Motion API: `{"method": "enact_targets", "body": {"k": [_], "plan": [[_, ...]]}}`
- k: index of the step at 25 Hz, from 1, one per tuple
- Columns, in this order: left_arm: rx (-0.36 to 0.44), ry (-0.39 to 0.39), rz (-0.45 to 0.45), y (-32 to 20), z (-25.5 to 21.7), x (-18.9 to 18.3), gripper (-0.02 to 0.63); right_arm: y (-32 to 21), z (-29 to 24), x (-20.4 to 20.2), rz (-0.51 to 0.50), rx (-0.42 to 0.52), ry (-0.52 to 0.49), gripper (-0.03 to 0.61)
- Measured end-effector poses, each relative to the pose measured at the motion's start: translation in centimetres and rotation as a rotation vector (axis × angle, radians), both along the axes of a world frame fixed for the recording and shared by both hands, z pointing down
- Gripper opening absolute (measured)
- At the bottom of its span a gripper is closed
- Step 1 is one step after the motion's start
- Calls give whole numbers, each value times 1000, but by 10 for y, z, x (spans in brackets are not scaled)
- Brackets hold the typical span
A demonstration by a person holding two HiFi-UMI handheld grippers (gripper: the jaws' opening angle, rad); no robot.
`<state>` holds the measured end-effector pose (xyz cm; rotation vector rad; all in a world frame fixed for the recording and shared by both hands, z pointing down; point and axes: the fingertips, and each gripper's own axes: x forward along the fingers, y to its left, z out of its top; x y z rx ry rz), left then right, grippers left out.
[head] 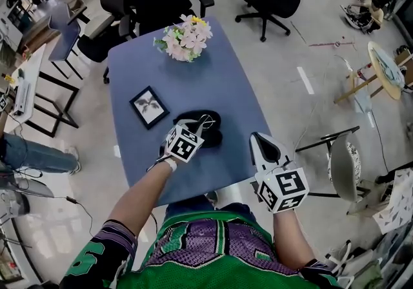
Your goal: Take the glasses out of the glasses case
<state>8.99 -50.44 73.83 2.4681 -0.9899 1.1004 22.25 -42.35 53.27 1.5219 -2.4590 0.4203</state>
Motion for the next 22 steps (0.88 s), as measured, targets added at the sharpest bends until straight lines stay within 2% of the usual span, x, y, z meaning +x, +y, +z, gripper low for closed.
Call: {"method": "enact_targets", "body": {"k": [5,17,22], "plan": [[-18,20,-18,-1,-1,0,18,2,-1,3,9,4,-6,3],[92,52,-25,-2,-43,4,18,10,-17,5,11,47,-36,3],[124,69,-44,6,-67,7,18,16,-41,10,11,91,-39,3]]}}
